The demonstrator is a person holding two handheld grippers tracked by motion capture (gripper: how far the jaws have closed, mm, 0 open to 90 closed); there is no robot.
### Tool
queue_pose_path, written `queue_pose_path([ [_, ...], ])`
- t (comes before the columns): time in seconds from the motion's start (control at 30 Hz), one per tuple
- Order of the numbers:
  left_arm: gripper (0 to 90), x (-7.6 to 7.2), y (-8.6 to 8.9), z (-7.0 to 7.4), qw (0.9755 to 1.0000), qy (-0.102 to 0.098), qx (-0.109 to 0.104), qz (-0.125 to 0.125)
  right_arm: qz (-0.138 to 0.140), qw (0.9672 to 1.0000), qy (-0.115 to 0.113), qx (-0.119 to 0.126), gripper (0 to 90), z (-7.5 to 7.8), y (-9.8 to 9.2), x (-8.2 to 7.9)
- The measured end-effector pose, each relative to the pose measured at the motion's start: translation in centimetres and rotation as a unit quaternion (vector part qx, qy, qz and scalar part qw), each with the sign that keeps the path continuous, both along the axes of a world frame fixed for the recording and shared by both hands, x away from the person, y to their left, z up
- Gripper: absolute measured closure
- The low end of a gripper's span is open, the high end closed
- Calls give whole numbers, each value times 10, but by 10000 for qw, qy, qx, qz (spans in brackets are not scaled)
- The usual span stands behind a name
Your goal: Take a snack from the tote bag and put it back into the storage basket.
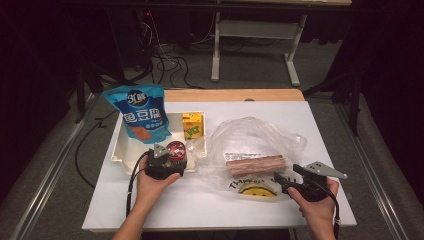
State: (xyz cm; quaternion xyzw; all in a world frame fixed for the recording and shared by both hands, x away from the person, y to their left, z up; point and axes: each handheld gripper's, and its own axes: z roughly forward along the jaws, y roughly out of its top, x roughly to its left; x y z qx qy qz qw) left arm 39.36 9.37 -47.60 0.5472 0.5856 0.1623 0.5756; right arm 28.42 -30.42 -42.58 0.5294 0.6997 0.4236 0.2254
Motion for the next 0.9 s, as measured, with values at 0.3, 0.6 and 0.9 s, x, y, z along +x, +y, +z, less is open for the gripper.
queue_pose_path([
  [0.3, 612, -31, 32, 28, 9985, -252, -443, 209, -57, 10000, -29, 67, 200, 2, -3, -2],
  [0.6, 900, -15, 27, 28, 9964, -76, -572, 615, -69, 10000, -26, 57, 202, 1, -4, -2],
  [0.9, 900, 10, 28, 26, 9939, 123, -696, 848, -42, 10000, -2, 29, 206, -1, -3, 0],
])
